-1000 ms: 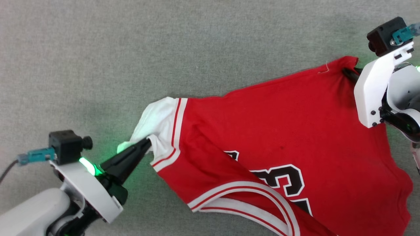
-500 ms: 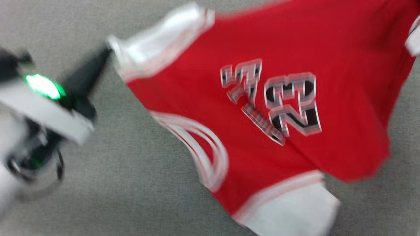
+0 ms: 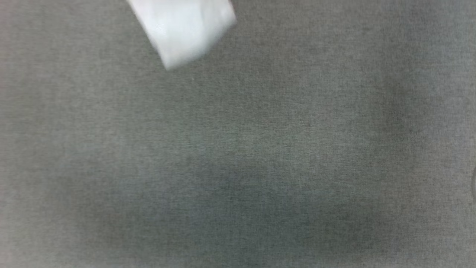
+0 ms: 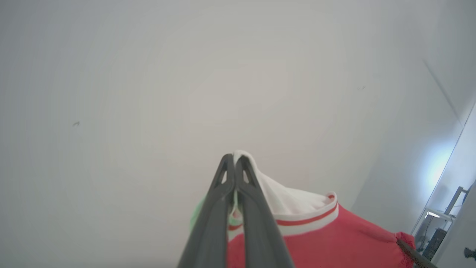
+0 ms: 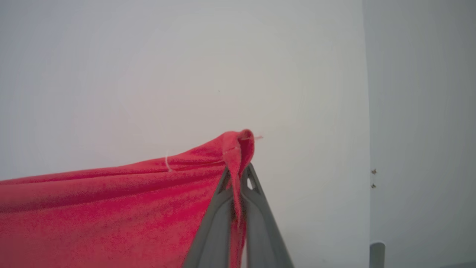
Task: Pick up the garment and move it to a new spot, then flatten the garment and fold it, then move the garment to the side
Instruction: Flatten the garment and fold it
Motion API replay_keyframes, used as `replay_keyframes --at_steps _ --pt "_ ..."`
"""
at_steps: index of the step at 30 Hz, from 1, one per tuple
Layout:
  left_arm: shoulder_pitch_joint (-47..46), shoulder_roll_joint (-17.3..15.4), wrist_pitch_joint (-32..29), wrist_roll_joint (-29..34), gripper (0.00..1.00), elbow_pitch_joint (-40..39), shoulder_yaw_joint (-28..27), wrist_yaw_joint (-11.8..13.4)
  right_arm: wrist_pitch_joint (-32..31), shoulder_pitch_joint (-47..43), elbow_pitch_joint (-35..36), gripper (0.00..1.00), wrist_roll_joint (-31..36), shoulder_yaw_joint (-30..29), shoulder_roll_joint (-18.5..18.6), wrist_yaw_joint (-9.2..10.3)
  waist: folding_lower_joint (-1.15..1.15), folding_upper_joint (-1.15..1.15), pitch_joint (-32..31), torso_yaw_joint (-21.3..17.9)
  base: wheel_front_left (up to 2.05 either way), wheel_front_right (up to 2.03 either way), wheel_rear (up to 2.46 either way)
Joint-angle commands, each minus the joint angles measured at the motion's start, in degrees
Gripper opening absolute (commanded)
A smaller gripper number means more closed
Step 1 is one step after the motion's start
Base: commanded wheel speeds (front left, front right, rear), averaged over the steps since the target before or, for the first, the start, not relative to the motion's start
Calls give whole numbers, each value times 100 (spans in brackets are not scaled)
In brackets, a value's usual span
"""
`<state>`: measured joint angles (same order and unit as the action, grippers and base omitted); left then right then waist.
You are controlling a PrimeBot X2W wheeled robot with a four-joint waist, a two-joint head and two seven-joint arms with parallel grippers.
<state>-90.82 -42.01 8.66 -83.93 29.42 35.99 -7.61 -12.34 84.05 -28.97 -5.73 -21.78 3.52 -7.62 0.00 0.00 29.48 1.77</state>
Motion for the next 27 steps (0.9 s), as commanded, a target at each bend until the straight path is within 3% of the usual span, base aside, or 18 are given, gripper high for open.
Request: replay_keyframes --at_steps 1,6,10,16,20,24,27 --pt "-392 -38 104 -130 0 282 -235 26 169 276 -141 0 95 -231 75 25 0 0 195 -155 0 0 0" --pt "-1198 136 -54 -124 0 499 -224 25 540 939 -678 0 245 -353 15 36 0 0 291 -196 0 0 0" --pt "-1146 165 -195 -209 0 313 -43 20 636 1053 -1006 0 350 -208 -16 20 0 0 396 -167 0 0 0" --pt "-441 178 -58 -526 0 46 -24 18 715 613 -1363 0 221 5 44 18 0 0 517 -118 0 0 0" --pt "433 118 35 -785 0 -593 -43 18 638 186 -1394 0 -76 307 101 17 0 0 561 -71 0 0 0" --pt "1346 -21 46 -1000 0 -1413 -109 18 486 -400 -1128 0 -513 692 186 17 0 0 516 -66 0 0 0" --pt "2305 -217 144 -1030 0 -2144 -151 17 139 -1179 -547 0 -1065 1108 314 16 0 0 393 -39 0 0 0"
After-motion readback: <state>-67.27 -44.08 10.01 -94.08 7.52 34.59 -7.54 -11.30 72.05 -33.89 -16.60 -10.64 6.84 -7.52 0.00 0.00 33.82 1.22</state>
